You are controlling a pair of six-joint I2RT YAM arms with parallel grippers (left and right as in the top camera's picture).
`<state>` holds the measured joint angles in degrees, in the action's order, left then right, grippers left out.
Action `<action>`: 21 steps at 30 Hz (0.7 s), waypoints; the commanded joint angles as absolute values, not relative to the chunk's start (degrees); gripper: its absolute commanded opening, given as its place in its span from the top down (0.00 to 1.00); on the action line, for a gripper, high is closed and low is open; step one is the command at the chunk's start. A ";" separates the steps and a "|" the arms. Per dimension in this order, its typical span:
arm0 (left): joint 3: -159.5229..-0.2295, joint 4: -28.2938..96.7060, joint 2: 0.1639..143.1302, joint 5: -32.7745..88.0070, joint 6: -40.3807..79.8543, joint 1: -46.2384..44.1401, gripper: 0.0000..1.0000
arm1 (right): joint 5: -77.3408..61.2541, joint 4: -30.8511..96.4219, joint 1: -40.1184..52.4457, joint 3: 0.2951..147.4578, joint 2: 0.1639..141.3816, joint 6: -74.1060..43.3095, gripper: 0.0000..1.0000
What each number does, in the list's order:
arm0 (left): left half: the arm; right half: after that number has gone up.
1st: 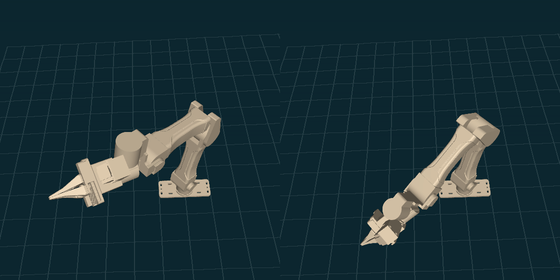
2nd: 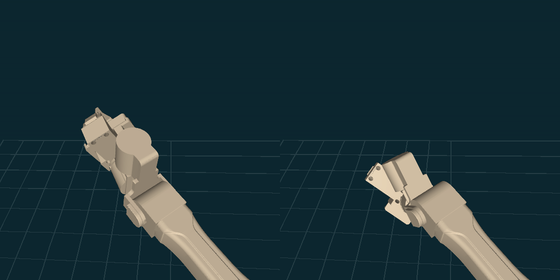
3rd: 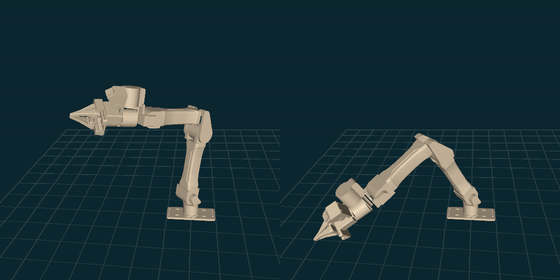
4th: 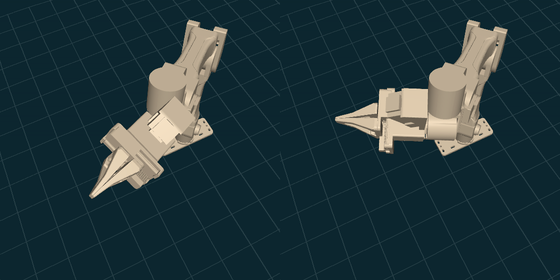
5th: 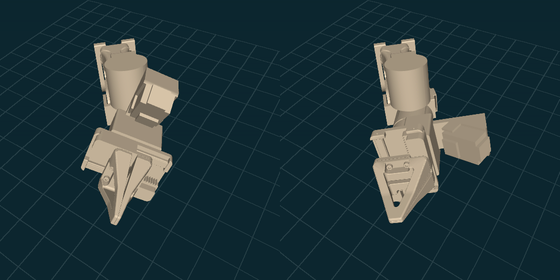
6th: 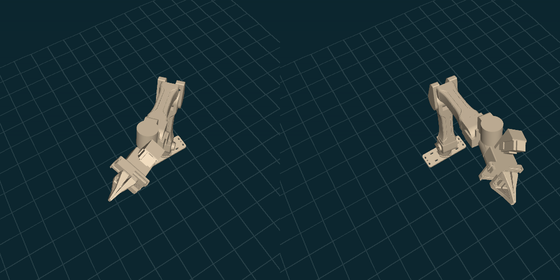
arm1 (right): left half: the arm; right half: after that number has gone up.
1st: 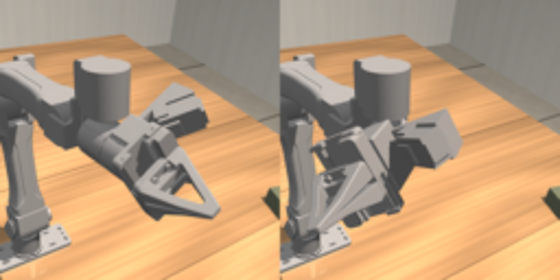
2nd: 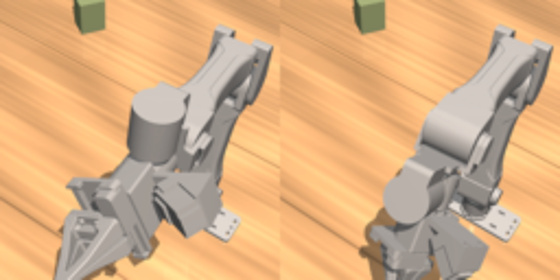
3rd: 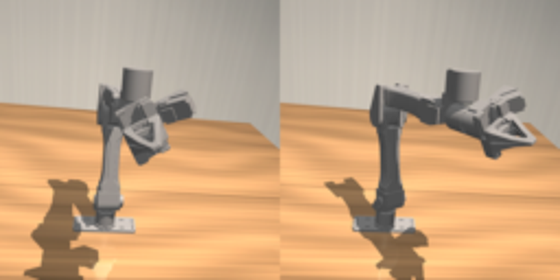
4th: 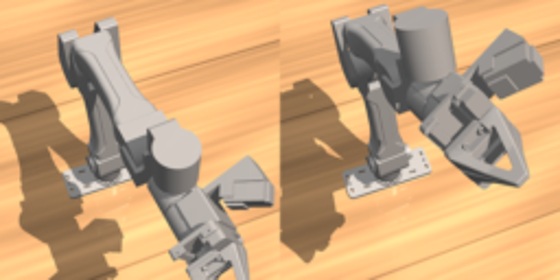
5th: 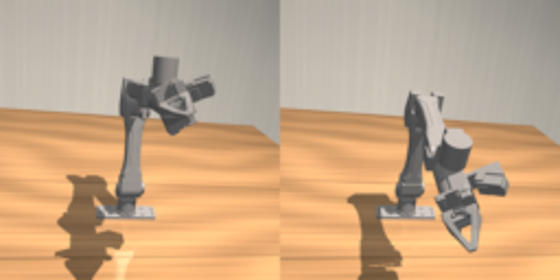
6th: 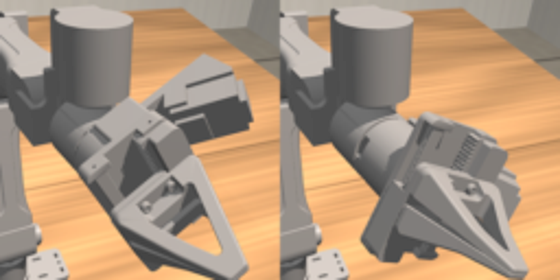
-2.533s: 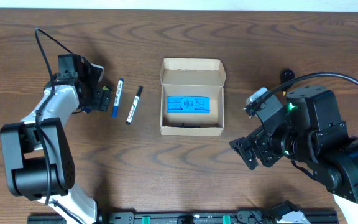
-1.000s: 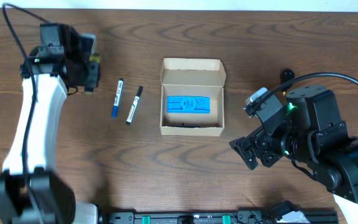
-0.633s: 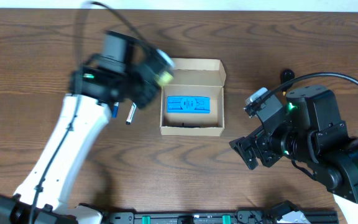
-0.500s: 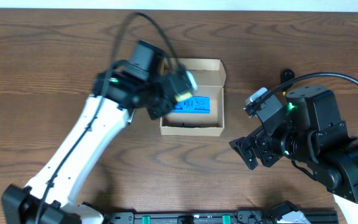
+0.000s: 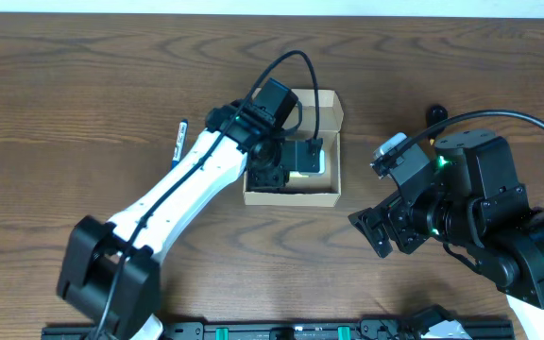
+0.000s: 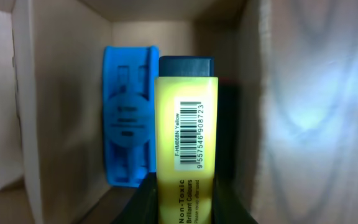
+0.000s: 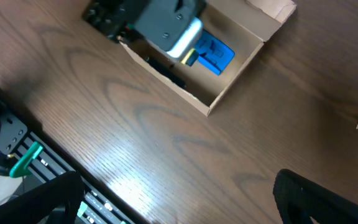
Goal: Pack container
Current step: 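Carry the yellow highlighter over the box with the left gripper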
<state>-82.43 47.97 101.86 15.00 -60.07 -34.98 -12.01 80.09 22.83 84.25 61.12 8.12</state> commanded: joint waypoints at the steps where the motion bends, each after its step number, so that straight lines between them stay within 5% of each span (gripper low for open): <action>1: -82.65 47.09 103.22 11.81 -61.76 -34.92 0.94 | -12.25 80.18 22.48 84.75 61.14 7.75 0.01; 13: -82.65 44.91 105.08 14.98 -60.47 -34.94 0.94 | -12.25 80.18 22.48 84.75 61.14 7.73 0.01; 21: -82.65 34.33 105.10 17.45 -14.61 -35.03 0.94 | -12.25 80.18 22.48 84.75 61.14 7.75 0.01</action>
<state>-82.43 35.86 104.71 15.99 -39.51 -35.00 -12.03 80.09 22.83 84.25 61.12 8.12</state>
